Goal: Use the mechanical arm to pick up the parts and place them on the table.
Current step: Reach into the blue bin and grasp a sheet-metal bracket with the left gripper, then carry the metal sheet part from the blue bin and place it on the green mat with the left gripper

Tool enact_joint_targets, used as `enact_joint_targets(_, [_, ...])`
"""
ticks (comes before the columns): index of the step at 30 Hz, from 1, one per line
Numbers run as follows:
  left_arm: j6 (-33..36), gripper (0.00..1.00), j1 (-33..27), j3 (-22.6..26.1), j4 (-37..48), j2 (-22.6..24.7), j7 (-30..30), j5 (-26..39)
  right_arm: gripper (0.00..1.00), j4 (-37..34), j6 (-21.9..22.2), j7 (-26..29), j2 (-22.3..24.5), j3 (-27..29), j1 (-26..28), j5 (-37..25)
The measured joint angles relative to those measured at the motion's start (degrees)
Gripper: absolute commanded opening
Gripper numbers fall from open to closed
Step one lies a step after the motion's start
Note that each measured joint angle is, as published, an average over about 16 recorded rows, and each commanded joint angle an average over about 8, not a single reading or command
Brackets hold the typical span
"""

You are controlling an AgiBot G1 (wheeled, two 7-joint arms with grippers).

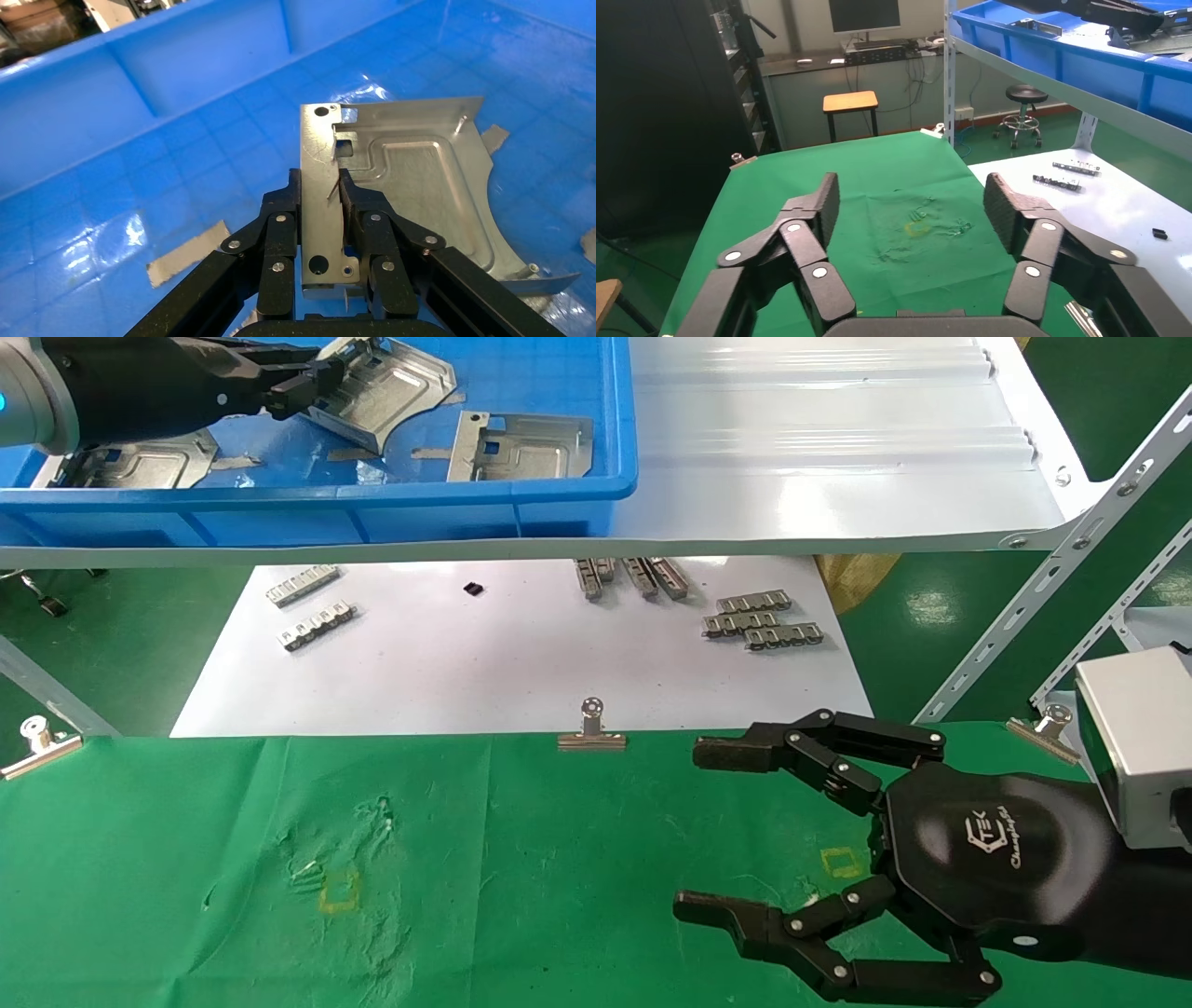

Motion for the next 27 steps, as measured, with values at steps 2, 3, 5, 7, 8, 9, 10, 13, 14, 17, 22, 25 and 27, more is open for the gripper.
enact_joint_targets(2, [-0.11,0.00,-0.05,-0.23,-0.06,-0.13,0.25,-0.32,1.00,0.00,0.00,0.00,0.00,0.00,0.00,0.00])
enact_joint_targets(3, [-0.19,0.00,-0.09,-0.33,-0.13,-0.19,0.42,-0.48,1.00,0.00,0.00,0.00,0.00,0.00,0.00,0.00])
enact_joint_targets(5, [-0.29,0.00,-0.18,-0.56,-0.29,-0.29,0.81,-0.79,1.00,0.00,0.00,0.00,0.00,0.00,0.00,0.00])
enact_joint_targets(7, [-0.16,0.00,-0.31,-0.79,-0.50,-0.40,1.23,-1.12,1.00,0.00,0.00,0.00,0.00,0.00,0.00,0.00])
enact_joint_targets(8, [0.02,0.00,-0.41,-0.90,-0.61,-0.47,1.42,-1.29,1.00,0.00,0.00,0.00,0.00,0.00,0.00,0.00])
enact_joint_targets(9, [0.30,0.00,-0.51,-1.01,-0.73,-0.56,1.61,-1.45,1.00,0.00,0.00,0.00,0.00,0.00,0.00,0.00])
enact_joint_targets(10, [0.65,0.00,-0.64,-1.12,-0.87,-0.67,1.81,-1.61,1.00,0.00,0.00,0.00,0.00,0.00,0.00,0.00])
enact_joint_targets(13, [1.99,0.00,-1.05,-1.48,-1.29,-0.97,2.44,-2.16,1.00,0.00,0.00,0.00,0.00,0.00,0.00,0.00])
enact_joint_targets(14, [2.52,0.00,-1.15,-1.61,-1.43,-1.04,2.67,-2.35,1.00,0.00,0.00,0.00,0.00,0.00,0.00,0.00])
enact_joint_targets(17, [4.49,0.00,-1.50,-2.00,-1.89,-1.34,3.41,-2.95,1.00,0.00,0.00,0.00,0.00,0.00,0.00,0.00])
enact_joint_targets(22, [10.78,0.00,-2.36,-2.61,-2.74,-2.73,4.32,-3.97,1.00,0.00,0.00,0.00,0.00,-0.01,0.00,0.00])
enact_joint_targets(25, [16.08,0.00,-3.05,-2.82,-3.39,-3.97,4.77,-4.44,1.00,0.00,0.00,0.00,0.00,-0.01,0.00,0.00])
enact_joint_targets(27, [20.12,0.00,-3.51,-2.82,-3.93,-4.83,5.14,-4.58,1.00,0.00,0.00,0.00,0.00,-0.01,0.00,0.00])
